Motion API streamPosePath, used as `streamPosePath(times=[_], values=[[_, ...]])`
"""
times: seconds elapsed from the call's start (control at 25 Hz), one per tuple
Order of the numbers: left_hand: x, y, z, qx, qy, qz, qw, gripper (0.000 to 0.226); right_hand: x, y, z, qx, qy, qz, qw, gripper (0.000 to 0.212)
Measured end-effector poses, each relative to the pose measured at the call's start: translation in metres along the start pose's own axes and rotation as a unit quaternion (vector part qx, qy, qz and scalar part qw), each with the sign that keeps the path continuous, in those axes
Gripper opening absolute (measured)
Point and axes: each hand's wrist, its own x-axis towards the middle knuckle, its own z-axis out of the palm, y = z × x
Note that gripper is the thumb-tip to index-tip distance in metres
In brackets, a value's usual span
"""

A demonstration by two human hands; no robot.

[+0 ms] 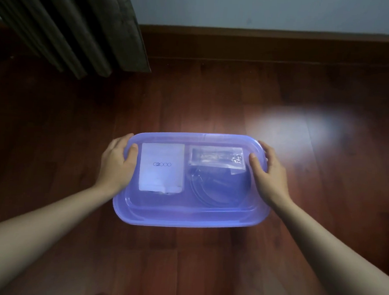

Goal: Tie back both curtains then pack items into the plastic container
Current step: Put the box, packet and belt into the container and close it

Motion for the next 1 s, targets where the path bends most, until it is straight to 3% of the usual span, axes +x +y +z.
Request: streamPosePath(times=[0.08, 0.24, 0.32, 0.4, 0.48, 0.6, 0.8, 0.92, 1.0], values=[[-0.001, 0.001, -0.001, -0.016, -0.021, -0.029, 0.999, 0.042, -0.001, -0.001, 0.001, -0.062, 0.034, -0.008, 0.997, 0.045], [-0.001, 0.003, -0.003, 0.03, -0.045, -0.062, 0.997, 0.042, -0.008, -0.007, 0.001, -0.08, 0.1, -0.027, 0.991, 0.041], [-0.001, 0.006, -0.003, 0.006, -0.056, -0.097, 0.994, 0.041, -0.006, -0.005, 0.0, -0.069, 0.071, -0.004, 0.995, 0.044], [0.001, 0.005, -0.006, -0.122, -0.092, -0.133, 0.979, 0.044, 0.0, -0.003, 0.0, 0.019, -0.024, 0.058, 0.998, 0.047], [0.009, 0.001, -0.005, -0.232, -0.117, -0.157, 0.953, 0.046, 0.008, 0.002, 0.002, 0.114, -0.084, 0.1, 0.985, 0.029], [0.015, -0.005, -0.005, -0.202, -0.1, -0.156, 0.962, 0.045, 0.013, 0.004, 0.003, 0.163, -0.081, 0.102, 0.978, 0.025], [0.019, -0.009, -0.002, -0.209, -0.102, -0.143, 0.962, 0.049, 0.014, 0.01, 0.004, 0.146, -0.058, 0.079, 0.984, 0.024], [0.014, -0.022, -0.005, -0.245, -0.118, -0.19, 0.943, 0.085, 0.011, 0.008, -0.002, 0.08, -0.09, 0.104, 0.987, 0.054], [-0.007, -0.026, -0.013, -0.274, -0.119, -0.238, 0.924, 0.089, 0.006, 0.011, -0.008, 0.054, -0.095, 0.147, 0.983, 0.078]])
